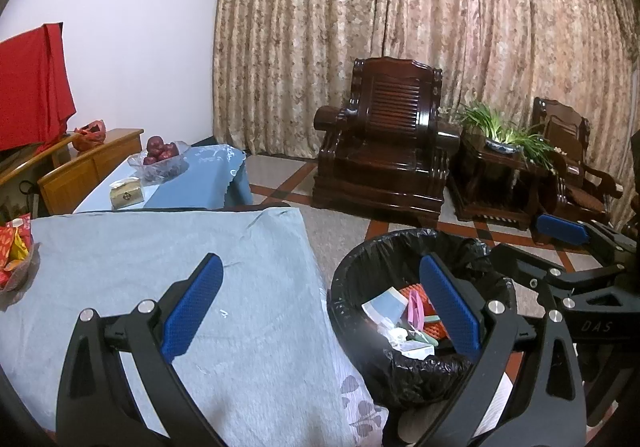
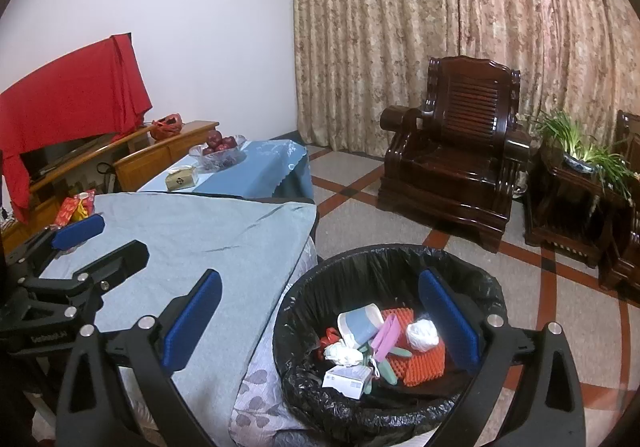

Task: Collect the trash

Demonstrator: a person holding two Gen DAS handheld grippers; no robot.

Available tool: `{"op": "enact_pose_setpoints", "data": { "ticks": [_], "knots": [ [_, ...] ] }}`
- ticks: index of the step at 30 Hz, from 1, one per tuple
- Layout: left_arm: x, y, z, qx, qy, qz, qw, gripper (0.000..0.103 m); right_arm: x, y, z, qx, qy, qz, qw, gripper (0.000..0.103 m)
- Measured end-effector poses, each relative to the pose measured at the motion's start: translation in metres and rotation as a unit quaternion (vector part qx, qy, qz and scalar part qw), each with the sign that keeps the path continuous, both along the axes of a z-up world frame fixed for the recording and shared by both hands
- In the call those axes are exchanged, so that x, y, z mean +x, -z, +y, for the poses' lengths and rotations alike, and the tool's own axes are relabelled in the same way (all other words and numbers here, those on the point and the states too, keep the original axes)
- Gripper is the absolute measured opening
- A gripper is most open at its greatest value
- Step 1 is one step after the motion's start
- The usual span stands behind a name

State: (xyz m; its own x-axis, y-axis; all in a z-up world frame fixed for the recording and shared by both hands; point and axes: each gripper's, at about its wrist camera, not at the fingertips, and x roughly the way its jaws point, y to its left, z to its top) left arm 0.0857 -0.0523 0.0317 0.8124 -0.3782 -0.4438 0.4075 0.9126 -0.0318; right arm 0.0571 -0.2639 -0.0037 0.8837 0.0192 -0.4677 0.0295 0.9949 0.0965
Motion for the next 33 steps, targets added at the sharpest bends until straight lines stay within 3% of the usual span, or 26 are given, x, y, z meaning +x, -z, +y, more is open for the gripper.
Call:
{"op": "enact_pose_setpoints", "data": {
  "ticks": [14, 33],
  "knots": [
    [-0.001, 0.012, -0.004, 0.0, -0.007, 0.004, 1.0, 0.096, 0.0, 0.0, -0.001, 0.0, -0.001, 0.0, 1.0, 0.097],
    [0.004, -0.004, 0.019, -0.001, -0.034, 0.004, 0.9994, 0.097, 0.01, -0.015, 0.013, -0.009, -0.018, -0.001, 1.0, 0.097]
  ]
}}
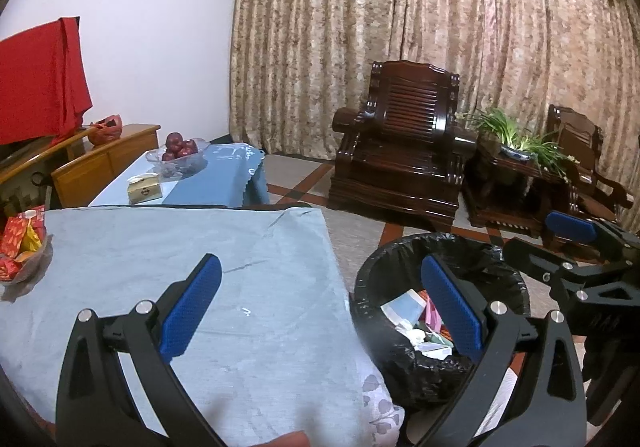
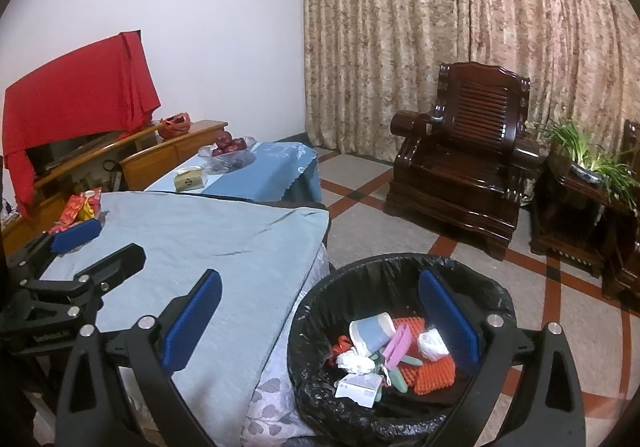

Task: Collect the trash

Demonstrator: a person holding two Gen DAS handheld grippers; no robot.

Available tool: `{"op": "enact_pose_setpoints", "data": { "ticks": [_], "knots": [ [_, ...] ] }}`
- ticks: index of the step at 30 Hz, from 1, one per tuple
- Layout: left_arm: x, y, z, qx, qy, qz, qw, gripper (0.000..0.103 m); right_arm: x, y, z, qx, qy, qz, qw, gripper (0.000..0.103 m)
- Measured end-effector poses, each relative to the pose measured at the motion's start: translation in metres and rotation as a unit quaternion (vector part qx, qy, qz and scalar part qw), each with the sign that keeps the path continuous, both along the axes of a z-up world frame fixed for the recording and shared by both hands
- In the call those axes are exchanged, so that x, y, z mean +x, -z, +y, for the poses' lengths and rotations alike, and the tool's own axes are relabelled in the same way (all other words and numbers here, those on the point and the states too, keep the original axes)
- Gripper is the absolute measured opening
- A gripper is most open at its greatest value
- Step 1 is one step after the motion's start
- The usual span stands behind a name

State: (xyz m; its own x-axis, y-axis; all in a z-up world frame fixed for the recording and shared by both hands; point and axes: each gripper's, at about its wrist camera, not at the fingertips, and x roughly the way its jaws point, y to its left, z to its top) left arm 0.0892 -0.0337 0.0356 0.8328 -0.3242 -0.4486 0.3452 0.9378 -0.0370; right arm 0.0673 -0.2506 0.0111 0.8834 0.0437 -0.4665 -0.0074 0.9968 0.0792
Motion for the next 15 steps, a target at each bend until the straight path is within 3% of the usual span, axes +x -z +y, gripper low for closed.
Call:
{"op": "enact_pose_setpoints", "data": {
  "ticks": [15],
  "knots": [
    [0.019, -0.005, 0.044, 0.008, -0.048, 0.009, 0.9988, 0.097, 0.03, 0.003, 0.035, 0.0, -0.035, 0.019, 0.999, 0.097]
  ]
}}
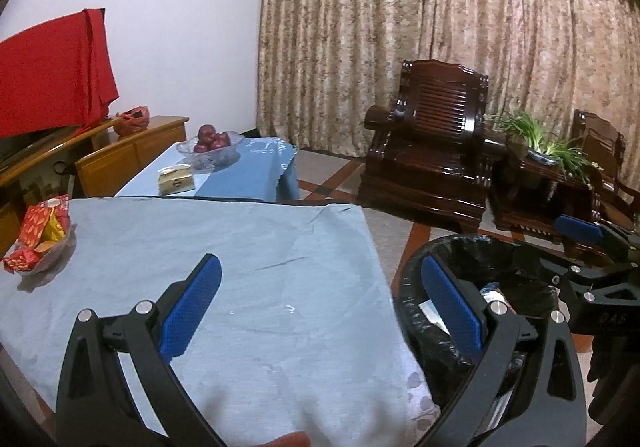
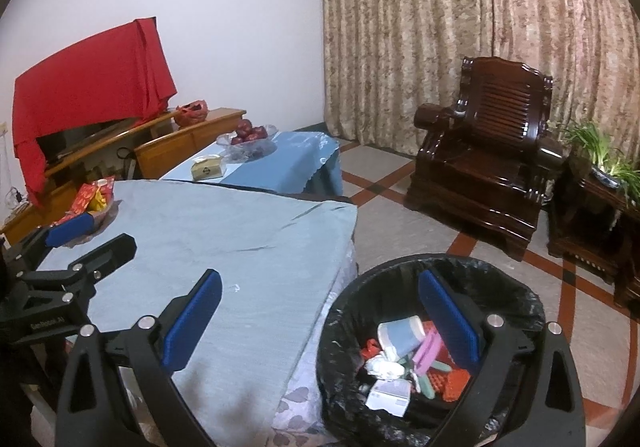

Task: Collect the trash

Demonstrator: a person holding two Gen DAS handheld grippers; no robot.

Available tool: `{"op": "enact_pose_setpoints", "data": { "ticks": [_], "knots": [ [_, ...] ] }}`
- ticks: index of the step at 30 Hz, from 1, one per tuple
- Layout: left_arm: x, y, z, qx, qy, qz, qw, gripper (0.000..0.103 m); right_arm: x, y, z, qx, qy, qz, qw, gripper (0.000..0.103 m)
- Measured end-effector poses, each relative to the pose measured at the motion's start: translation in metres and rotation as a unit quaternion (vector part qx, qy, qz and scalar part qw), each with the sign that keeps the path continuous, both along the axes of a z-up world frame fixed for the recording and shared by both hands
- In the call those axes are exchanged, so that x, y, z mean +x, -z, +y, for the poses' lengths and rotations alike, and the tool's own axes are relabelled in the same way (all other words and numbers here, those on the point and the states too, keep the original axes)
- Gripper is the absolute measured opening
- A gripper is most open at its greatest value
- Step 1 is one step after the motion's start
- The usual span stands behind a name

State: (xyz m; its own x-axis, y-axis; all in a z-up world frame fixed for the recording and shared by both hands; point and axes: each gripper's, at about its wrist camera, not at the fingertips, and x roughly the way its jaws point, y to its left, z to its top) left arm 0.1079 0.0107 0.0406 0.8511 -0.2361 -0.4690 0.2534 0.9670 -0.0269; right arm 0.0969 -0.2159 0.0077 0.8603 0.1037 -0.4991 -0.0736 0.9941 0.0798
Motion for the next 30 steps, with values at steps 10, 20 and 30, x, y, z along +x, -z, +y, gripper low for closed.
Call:
{"op": "enact_pose_setpoints", "data": {
  "ticks": [10, 20, 30],
  "knots": [
    [0.011, 0.001, 0.014, 0.004, -0.012, 0.009, 0.9999, 0.097, 0.012, 0.001, 0.014, 0.0, -0.013, 0.003, 1.0, 0.097],
    [0.015, 0.004, 0.0, 0.007, -0.001, 0.017, 0.9998, 0.097, 0.013, 0.005, 0.006, 0.003, -0.005, 0.009, 1.0, 0.097],
    [0.014, 0.003, -0.009, 0.008, 0.006, 0.014, 0.9998, 0.097, 0.012, 0.005, 0.003, 0.004, -0.005, 0.008, 1.0, 0.097]
  ]
}}
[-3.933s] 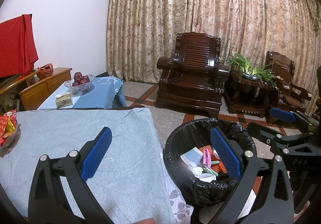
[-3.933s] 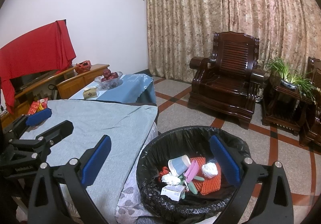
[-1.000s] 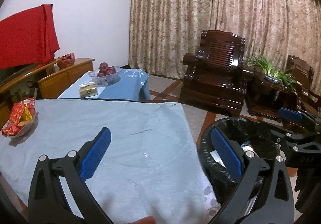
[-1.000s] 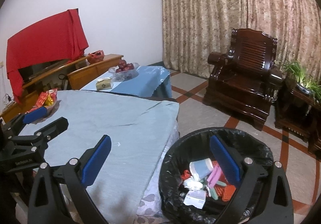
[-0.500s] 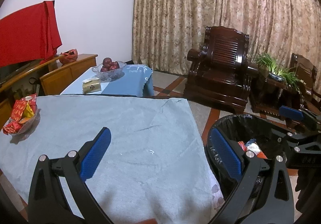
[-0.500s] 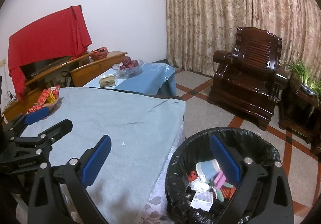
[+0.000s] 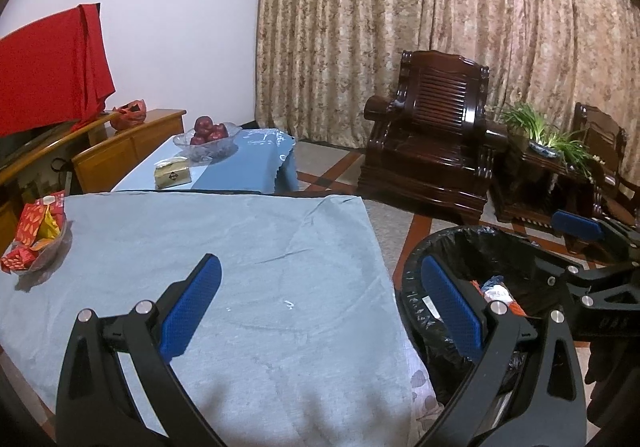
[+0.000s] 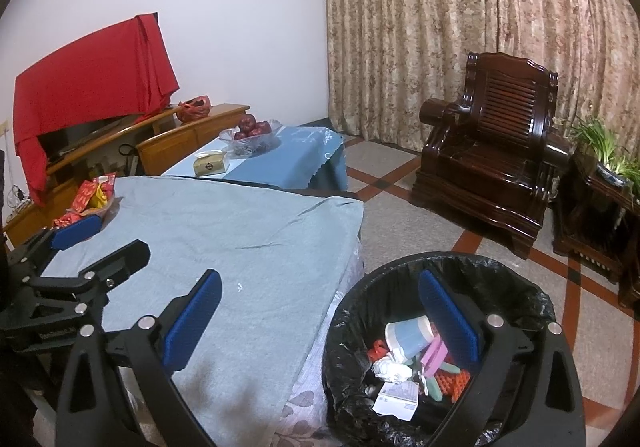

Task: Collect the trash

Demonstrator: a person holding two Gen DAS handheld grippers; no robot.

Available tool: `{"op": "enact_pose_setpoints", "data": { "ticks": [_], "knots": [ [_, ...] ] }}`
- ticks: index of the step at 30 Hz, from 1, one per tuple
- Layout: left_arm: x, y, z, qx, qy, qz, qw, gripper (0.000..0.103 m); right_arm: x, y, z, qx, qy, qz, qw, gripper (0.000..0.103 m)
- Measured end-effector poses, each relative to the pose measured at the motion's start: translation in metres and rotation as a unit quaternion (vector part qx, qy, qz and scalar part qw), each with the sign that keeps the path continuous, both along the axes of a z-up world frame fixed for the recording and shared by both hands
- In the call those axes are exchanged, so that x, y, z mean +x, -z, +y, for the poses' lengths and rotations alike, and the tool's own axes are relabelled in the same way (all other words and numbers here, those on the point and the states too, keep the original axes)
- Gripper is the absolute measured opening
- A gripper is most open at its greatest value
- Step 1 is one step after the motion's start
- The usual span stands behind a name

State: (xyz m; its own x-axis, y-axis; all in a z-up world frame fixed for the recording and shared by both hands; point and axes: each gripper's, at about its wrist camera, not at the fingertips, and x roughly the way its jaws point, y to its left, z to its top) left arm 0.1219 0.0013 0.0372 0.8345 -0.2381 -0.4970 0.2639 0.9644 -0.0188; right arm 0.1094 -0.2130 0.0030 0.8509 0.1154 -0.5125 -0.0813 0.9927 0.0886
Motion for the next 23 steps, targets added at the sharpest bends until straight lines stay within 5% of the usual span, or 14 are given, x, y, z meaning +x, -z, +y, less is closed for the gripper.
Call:
{"op": "enact_pose_setpoints", "data": {
  "ticks": [23],
  "knots": [
    [-0.004, 0.0, -0.015, 0.004, 0.008, 0.001, 1.0, 0.097, -0.001, -0.002, -0.006, -0.003, 0.006, -0.002, 1.0, 0.097]
  ]
}}
